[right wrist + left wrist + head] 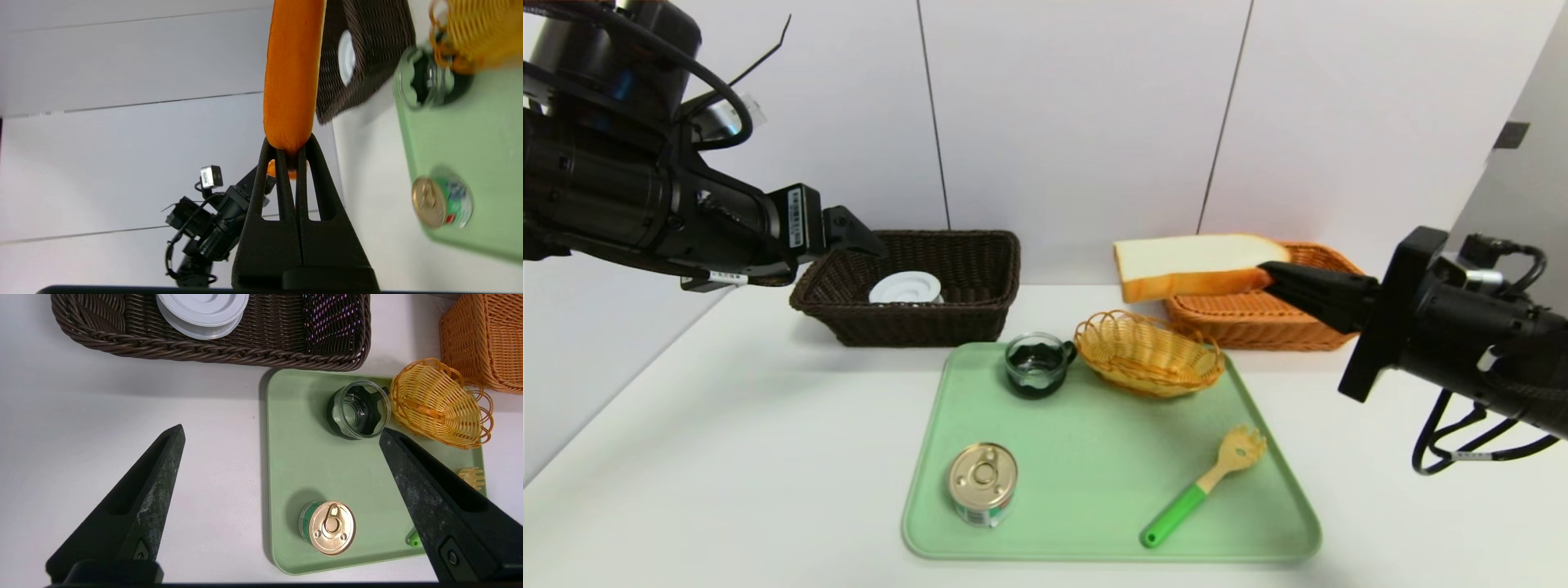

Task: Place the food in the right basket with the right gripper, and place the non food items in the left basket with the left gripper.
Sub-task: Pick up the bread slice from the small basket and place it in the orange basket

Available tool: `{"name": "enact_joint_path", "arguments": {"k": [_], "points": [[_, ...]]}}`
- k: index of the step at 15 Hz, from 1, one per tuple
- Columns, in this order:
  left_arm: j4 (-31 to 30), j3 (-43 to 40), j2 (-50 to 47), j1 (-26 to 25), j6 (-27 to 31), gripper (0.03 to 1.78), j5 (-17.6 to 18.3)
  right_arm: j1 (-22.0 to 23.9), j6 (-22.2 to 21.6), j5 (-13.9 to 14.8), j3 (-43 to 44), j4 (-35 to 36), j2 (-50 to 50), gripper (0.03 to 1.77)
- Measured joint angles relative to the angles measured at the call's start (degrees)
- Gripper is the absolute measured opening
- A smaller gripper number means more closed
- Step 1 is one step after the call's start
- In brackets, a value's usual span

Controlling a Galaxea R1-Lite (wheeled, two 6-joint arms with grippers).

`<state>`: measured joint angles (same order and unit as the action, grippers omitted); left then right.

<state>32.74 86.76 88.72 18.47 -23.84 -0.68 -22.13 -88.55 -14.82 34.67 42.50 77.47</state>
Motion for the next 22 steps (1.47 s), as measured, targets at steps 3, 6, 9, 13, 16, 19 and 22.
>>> {"name": "enact_joint_path", "arguments": {"k": [3, 6, 9, 13, 16, 19, 22], "points": [[-0.04, 0.00, 0.00, 0.07, 0.00, 1.69, 0.02, 7.39, 3.79, -0.50, 2.47, -0.09, -1.21, 0.05], [-0.02, 0.01, -0.16, 0.07, 0.00, 1.69, 0.02, 15.15, 4.05, -0.72, 6.12, -0.28, 2.24, 0.05], [0.00, 0.06, -0.44, 0.07, 0.01, 1.69, 0.11, 19.32, 6.56, -0.69, 9.40, -2.58, 7.73, 0.05], [0.02, -0.10, -1.01, 0.07, 0.06, 1.69, 0.17, 22.33, 9.42, -0.16, 12.98, -5.71, 15.53, 0.05], [0.02, -0.40, -1.40, 0.07, 0.09, 1.69, 0.17, 23.75, 9.51, 1.33, 16.85, -9.31, 19.97, 0.05], [0.02, -1.04, -1.82, 0.07, 0.09, 1.69, 0.20, 24.08, 9.50, 1.68, 19.79, -11.91, 23.21, 0.05], [0.02, -1.34, -2.21, 0.07, 0.09, 1.69, 0.20, 24.30, 9.56, 2.62, 22.44, -14.96, 25.28, 0.05]]}}
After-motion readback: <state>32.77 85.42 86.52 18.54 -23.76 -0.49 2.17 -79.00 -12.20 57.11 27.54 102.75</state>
